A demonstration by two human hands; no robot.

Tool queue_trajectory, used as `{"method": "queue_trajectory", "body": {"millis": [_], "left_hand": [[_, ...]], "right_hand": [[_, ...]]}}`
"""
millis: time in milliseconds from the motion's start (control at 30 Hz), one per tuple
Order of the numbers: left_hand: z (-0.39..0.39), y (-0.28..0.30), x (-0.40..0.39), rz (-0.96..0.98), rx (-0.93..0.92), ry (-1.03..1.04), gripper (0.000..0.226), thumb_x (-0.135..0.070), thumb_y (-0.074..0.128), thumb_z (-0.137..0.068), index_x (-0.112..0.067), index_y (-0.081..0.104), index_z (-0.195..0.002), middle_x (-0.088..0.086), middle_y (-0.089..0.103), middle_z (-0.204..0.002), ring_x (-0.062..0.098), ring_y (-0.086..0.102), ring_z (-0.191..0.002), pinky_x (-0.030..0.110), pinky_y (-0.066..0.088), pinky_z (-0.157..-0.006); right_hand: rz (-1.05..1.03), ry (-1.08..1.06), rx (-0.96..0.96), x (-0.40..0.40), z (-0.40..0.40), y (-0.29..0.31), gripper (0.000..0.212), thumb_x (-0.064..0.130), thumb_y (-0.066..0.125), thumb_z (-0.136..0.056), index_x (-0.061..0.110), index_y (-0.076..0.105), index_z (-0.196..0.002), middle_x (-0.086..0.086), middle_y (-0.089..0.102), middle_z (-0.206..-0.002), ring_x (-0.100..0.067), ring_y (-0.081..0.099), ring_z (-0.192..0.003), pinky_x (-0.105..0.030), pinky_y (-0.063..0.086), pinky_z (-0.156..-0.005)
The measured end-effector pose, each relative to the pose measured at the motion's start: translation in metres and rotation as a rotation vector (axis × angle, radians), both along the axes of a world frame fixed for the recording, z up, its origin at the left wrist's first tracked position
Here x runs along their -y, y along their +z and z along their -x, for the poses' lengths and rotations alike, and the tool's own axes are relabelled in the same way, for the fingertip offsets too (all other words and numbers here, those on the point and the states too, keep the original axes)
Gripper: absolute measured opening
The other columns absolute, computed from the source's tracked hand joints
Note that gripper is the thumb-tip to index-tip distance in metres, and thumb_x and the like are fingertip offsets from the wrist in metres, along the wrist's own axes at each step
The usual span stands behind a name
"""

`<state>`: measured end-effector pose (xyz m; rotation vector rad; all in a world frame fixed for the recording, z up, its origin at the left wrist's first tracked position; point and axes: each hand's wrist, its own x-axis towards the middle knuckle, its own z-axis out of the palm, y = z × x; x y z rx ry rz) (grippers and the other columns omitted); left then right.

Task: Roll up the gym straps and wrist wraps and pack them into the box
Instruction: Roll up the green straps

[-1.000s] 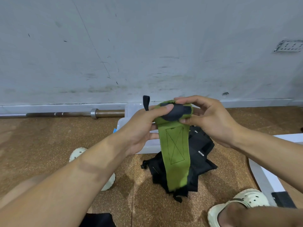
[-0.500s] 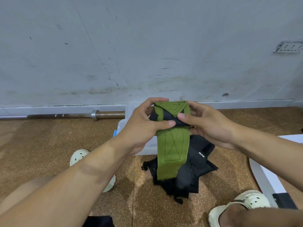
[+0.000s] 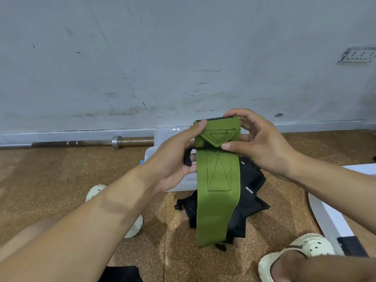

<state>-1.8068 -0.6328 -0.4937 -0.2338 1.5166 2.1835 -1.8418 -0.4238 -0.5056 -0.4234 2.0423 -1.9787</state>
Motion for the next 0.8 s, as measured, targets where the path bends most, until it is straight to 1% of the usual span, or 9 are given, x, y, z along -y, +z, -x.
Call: {"method": "queue_trajectory", "body": {"millis": [133, 233, 300, 400, 500, 567, 633, 733, 800], "left_hand": [[-0.003, 0.001, -0.003, -0.11, 0.135, 0.054, 0.046, -0.042, 0.067, -0.09, -0.008, 0.07, -0.119, 0.014, 0.072, -0.108, 0.03, 0.072, -0.098, 0.04, 0.063, -0.083], [-0.004, 0.001, -0.004, -0.162, 0.23, 0.064, 0.056, -0.044, 0.07, -0.086, -0.004, 0.065, -0.124, 0.016, 0.073, -0.108, 0.032, 0.073, -0.098, 0.043, 0.064, -0.081], [-0.005, 0.0, -0.005, -0.165, 0.268, 0.056, 0.06, -0.049, 0.07, -0.086, -0.005, 0.064, -0.127, 0.018, 0.072, -0.113, 0.033, 0.072, -0.099, 0.044, 0.061, -0.084], [-0.003, -0.003, -0.004, -0.17, 0.246, 0.088, 0.046, -0.047, 0.066, -0.092, -0.008, 0.072, -0.114, 0.018, 0.074, -0.102, 0.032, 0.074, -0.088, 0.041, 0.061, -0.08], [-0.001, -0.005, 0.001, -0.172, 0.193, 0.136, 0.027, -0.032, 0.067, -0.093, -0.008, 0.077, -0.101, 0.015, 0.075, -0.09, 0.03, 0.075, -0.08, 0.038, 0.064, -0.074], [0.0, -0.006, 0.003, -0.174, 0.166, 0.152, 0.033, -0.024, 0.071, -0.086, -0.006, 0.073, -0.113, 0.016, 0.072, -0.104, 0.032, 0.073, -0.089, 0.041, 0.064, -0.078], [0.002, -0.007, 0.004, -0.167, 0.11, 0.15, 0.038, -0.018, 0.071, -0.083, -0.005, 0.07, -0.118, 0.018, 0.068, -0.113, 0.032, 0.07, -0.097, 0.043, 0.063, -0.085], [0.004, -0.009, 0.004, -0.153, 0.001, 0.12, 0.04, -0.009, 0.07, -0.082, -0.008, 0.065, -0.122, 0.017, 0.071, -0.119, 0.03, 0.07, -0.098, 0.044, 0.061, -0.087], [0.003, -0.008, 0.002, -0.146, -0.028, 0.117, 0.054, -0.005, 0.071, -0.076, -0.009, 0.061, -0.128, 0.015, 0.073, -0.117, 0.029, 0.073, -0.094, 0.044, 0.062, -0.084]], "right_hand": [[-0.027, -0.042, -0.07, 0.001, 0.0, -0.002, 0.057, 0.0, 0.081, -0.071, 0.024, 0.061, -0.12, -0.01, 0.064, -0.127, -0.045, 0.07, -0.104, -0.077, 0.052, -0.08], [-0.026, -0.066, -0.124, 0.003, 0.0, -0.007, 0.059, -0.015, 0.079, -0.075, 0.027, 0.063, -0.114, 0.003, 0.067, -0.117, -0.043, 0.07, -0.101, -0.066, 0.057, -0.085], [-0.04, -0.063, -0.155, 0.004, -0.001, -0.01, 0.059, -0.019, 0.077, -0.077, 0.026, 0.065, -0.112, 0.008, 0.068, -0.115, -0.028, 0.07, -0.102, -0.055, 0.06, -0.088], [-0.074, -0.015, -0.197, 0.009, -0.002, -0.01, 0.053, -0.023, 0.07, -0.08, 0.021, 0.069, -0.111, 0.003, 0.07, -0.12, -0.021, 0.068, -0.112, -0.044, 0.06, -0.093], [-0.058, 0.019, -0.125, 0.009, -0.001, -0.003, 0.052, -0.027, 0.063, -0.08, 0.018, 0.07, -0.106, 0.0, 0.07, -0.127, -0.014, 0.067, -0.119, -0.036, 0.059, -0.094], [0.05, 0.064, 0.065, 0.005, 0.002, 0.003, 0.045, -0.02, 0.064, -0.08, 0.014, 0.071, -0.108, -0.003, 0.068, -0.133, -0.013, 0.067, -0.118, -0.033, 0.057, -0.095], [0.131, 0.092, 0.229, 0.0, 0.006, 0.005, 0.045, 0.0, 0.072, -0.082, 0.014, 0.068, -0.125, -0.005, 0.066, -0.137, -0.02, 0.068, -0.114, -0.033, 0.056, -0.095], [0.086, 0.111, 0.313, -0.006, 0.008, 0.001, 0.073, 0.029, 0.082, -0.074, 0.021, 0.056, -0.142, -0.009, 0.071, -0.127, -0.027, 0.068, -0.108, -0.033, 0.061, -0.085], [0.055, 0.147, 0.313, -0.008, 0.006, -0.002, 0.072, 0.029, 0.081, -0.074, 0.018, 0.057, -0.141, -0.011, 0.071, -0.128, -0.03, 0.069, -0.111, -0.035, 0.062, -0.088]]}}
